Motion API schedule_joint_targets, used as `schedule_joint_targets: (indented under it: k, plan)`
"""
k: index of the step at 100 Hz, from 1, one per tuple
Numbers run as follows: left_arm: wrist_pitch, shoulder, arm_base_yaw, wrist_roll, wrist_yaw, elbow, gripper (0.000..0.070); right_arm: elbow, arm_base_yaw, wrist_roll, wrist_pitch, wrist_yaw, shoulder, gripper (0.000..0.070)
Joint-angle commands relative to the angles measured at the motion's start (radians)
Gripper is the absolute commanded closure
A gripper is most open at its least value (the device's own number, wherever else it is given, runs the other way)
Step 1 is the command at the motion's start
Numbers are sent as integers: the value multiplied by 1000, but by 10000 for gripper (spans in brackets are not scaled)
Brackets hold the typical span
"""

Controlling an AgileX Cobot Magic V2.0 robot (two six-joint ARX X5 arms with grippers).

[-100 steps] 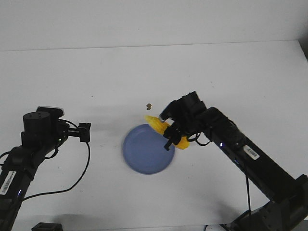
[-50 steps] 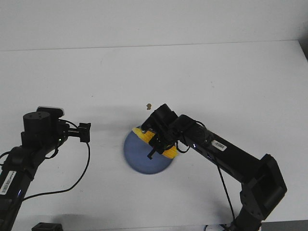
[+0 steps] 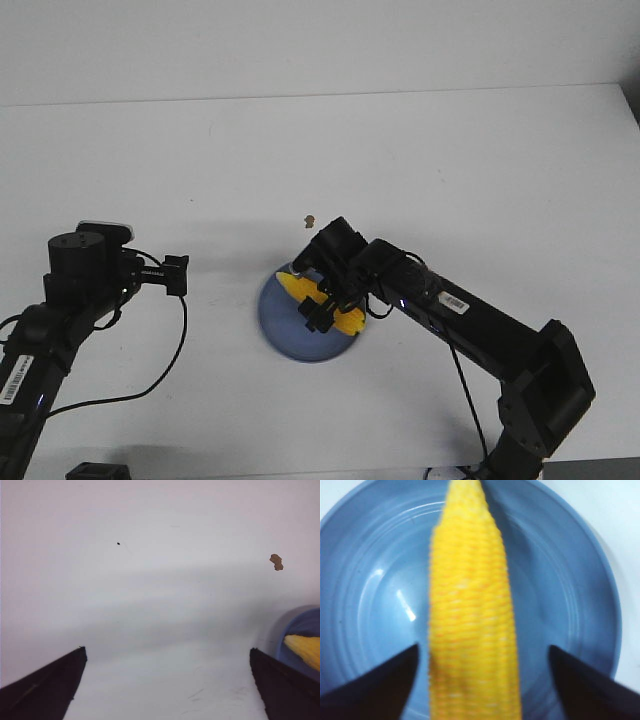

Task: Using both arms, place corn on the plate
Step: 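Lower the corn onto the plate and open the right gripper, then lift the right gripper away from the plate toward the robot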

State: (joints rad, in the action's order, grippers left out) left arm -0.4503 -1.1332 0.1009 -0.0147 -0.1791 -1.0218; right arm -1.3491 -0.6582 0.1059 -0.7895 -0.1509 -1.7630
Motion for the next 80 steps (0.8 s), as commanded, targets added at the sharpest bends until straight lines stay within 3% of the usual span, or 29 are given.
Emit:
schedule_joint_targets:
  k: [1, 25, 42, 80]
  plan:
    - [2, -12, 2, -2, -2, -12, 0, -23, -8, -10, -2, 21, -21, 5]
    - [1, -12, 2, -2, -2, -12, 0, -91, 3, -9, -76, 54, -3, 5]
    - [-2, -12, 2, -2, -2, -12, 0, -102, 39, -13, -41, 47, 90, 5]
    - [0, -12, 2, -2, -2, -12, 0, -87, 308, -35, -11, 51, 377, 8]
